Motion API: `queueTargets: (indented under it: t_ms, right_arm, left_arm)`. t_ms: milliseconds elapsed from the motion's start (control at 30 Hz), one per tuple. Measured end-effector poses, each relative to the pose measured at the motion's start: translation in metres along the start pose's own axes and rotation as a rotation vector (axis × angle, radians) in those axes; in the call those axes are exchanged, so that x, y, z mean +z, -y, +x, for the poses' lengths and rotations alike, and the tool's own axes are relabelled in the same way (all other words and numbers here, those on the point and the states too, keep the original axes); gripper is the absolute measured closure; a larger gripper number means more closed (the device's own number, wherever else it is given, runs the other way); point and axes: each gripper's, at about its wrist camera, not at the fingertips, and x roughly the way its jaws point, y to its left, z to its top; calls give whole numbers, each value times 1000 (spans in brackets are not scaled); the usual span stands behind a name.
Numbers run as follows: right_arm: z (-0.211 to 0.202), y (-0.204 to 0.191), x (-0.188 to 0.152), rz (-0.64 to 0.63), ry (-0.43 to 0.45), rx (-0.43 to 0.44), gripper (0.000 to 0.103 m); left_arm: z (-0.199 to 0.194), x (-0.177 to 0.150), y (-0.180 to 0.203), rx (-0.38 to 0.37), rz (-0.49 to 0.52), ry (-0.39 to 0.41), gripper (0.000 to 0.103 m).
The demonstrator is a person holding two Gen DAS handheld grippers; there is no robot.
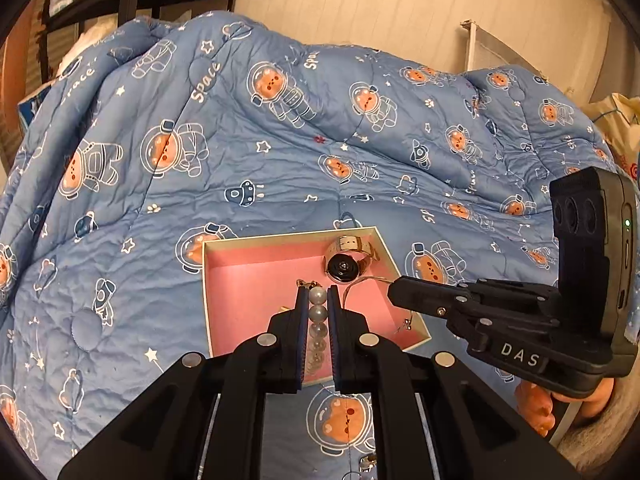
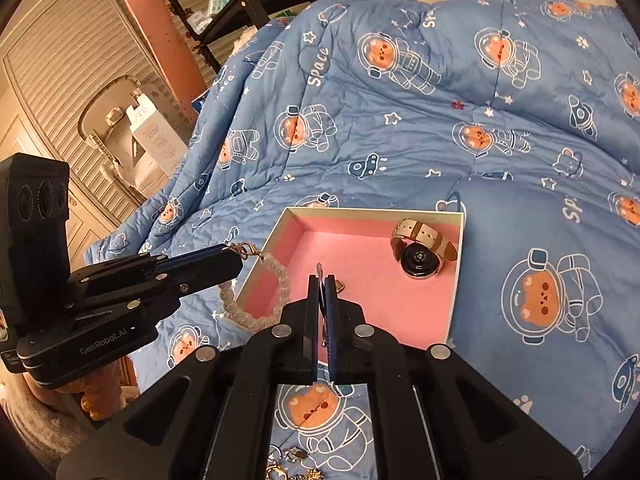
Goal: Organize jewelry
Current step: 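Carry the pearl bracelet and silver bangle into the box and release both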
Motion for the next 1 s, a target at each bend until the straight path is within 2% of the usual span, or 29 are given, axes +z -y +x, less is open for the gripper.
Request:
queueTargets:
  t_ms: [367, 700, 1000]
  right_arm:
    - [54, 24, -6, 136, -145, 46, 100]
    - [70, 29, -6, 88, -171, -59, 100]
    - [83, 23, -8, -81, -191, -211, 99]
  left_arm:
    - [49, -14, -19, -31, -111, -117, 94]
    - [66, -21, -33, 12, -136, -152, 94]
    - [82, -24, -39, 79, -107, -200, 94]
